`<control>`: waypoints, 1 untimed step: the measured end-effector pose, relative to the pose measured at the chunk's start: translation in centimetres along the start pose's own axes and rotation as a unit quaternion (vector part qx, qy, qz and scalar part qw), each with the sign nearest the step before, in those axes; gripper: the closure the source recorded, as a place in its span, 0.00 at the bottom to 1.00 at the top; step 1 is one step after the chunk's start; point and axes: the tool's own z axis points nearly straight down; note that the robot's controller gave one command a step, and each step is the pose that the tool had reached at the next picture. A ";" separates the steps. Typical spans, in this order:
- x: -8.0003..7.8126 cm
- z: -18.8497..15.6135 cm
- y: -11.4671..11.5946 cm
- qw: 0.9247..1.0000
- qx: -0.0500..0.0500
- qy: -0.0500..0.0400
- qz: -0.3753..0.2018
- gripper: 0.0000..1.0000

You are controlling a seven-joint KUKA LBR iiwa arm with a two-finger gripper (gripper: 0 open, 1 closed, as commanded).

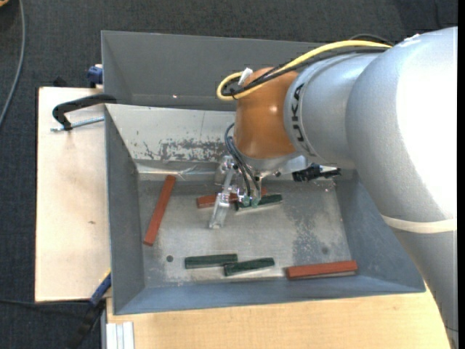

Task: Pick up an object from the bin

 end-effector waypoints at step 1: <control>-1.0 0.6 0.6 0.993 0.000 -0.002 -0.118 1.00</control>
Offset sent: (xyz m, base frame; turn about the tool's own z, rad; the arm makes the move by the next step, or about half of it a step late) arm 0.0000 0.0000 0.0000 0.0000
